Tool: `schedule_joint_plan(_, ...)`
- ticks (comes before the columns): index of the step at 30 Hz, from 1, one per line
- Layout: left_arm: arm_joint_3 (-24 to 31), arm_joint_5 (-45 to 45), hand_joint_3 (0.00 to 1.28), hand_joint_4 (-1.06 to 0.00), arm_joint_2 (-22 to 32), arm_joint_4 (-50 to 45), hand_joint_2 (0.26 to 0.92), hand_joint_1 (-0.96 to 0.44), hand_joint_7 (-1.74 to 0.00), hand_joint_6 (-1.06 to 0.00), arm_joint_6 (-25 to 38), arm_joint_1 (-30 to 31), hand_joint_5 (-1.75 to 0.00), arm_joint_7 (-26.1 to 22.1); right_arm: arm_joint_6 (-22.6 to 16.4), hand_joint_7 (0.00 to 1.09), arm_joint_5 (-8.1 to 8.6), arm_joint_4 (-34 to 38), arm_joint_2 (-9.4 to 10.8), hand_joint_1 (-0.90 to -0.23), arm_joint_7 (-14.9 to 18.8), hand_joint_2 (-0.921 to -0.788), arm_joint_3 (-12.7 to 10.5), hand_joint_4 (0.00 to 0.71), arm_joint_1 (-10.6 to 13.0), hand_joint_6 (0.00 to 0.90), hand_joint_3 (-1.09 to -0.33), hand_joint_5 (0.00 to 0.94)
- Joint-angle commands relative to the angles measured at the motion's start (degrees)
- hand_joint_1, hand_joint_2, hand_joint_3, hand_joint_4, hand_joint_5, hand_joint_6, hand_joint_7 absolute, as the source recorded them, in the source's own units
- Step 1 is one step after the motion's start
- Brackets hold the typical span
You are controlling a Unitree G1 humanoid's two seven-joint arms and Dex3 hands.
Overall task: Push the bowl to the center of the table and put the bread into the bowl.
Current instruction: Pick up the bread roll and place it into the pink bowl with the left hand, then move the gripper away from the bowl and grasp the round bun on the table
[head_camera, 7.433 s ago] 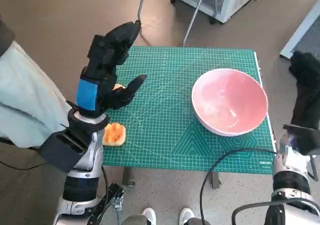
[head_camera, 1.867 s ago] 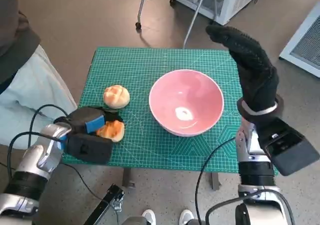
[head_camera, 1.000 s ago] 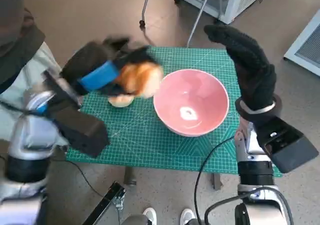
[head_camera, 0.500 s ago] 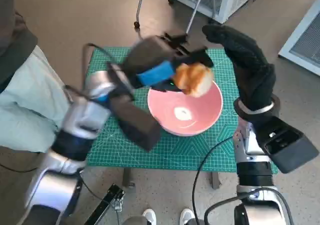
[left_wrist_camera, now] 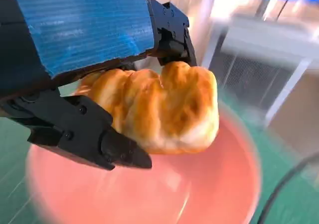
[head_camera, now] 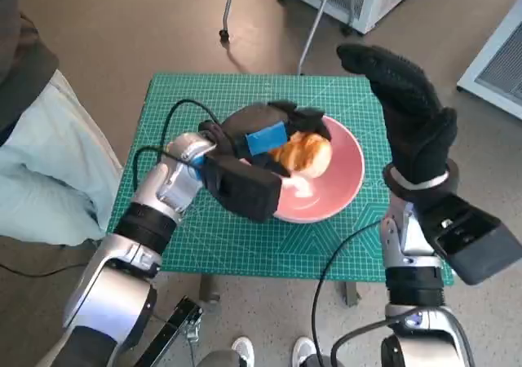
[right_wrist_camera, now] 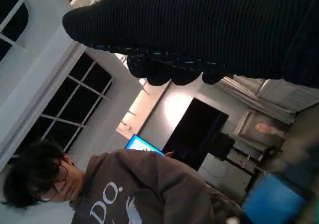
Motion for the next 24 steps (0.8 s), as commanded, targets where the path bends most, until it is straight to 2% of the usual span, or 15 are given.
schedule_joint_plan(1, 1.46, -2.12, 0.08, -0.01, 2.13, -7.29, 0.848, -0.21, -0.39, -0.01, 3.99, 0.69, -0.02, -3.70, 0.76, 0.85, -0.09, -0.29, -0.27, -0.652, 0.27, -0.921, -0.16, 0.306, 1.11, -0.001, -0.723, 0.000)
schedule_joint_plan(12, 7.69, -6.88, 0.04, -0.01, 10.96, -17.80, 0.864, -0.23, -0.45, -0.01, 4.13, 4.27, -0.01, -5.79, 0.48, 0.85, -0.73, 0.12, 0.37, -0.647, -0.35, -0.921, -0.11, 0.306, 0.95, -0.001, -0.720, 0.000)
schedule_joint_plan(18, 11.49, -10.41, 0.01, -0.06, 15.31, -20.31, 0.871, -0.17, -0.23, -0.17, 5.80, 4.95, 0.00, -8.16, -0.08, 0.85, -1.10, 0.52, 0.59, -0.647, -0.61, -0.921, -0.16, 0.306, 0.93, -0.001, -0.722, 0.000)
schedule_joint_plan(24, 13.54, -9.22, 0.00, -0.08, 21.05, -18.54, 0.859, -0.12, -0.16, -0.22, 6.09, 5.56, -0.01, -6.94, -0.23, 0.85, -1.41, 0.33, 0.74, -0.644, -0.95, -0.921, -0.10, 0.306, 1.06, -0.001, -0.722, 0.000)
